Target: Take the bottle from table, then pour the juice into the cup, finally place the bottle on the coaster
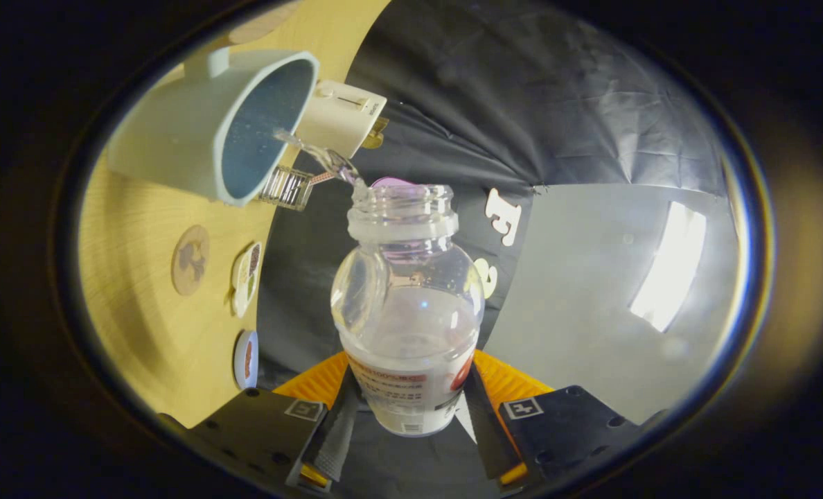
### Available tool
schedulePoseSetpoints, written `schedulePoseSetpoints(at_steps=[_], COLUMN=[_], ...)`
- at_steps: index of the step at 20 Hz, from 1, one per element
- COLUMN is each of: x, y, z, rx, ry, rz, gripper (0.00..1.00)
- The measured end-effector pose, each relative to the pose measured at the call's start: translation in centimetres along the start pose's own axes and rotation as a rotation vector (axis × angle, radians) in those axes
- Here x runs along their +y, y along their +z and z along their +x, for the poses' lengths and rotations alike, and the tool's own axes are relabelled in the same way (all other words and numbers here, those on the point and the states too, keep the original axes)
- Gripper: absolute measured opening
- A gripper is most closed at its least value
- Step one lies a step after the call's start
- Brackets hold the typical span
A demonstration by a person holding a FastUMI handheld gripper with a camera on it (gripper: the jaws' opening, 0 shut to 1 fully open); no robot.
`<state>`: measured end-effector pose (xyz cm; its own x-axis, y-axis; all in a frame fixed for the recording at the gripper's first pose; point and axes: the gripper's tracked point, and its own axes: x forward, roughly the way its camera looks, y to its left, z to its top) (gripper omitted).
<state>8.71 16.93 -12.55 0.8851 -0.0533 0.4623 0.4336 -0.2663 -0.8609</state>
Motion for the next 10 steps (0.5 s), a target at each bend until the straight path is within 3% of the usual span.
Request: schedulePoseSetpoints(at_steps=[10], x=[-0.77], y=[0.92], z=[-0.01], rx=[-0.046], ry=[-0.036], rz=[-0.048], gripper=[0.78])
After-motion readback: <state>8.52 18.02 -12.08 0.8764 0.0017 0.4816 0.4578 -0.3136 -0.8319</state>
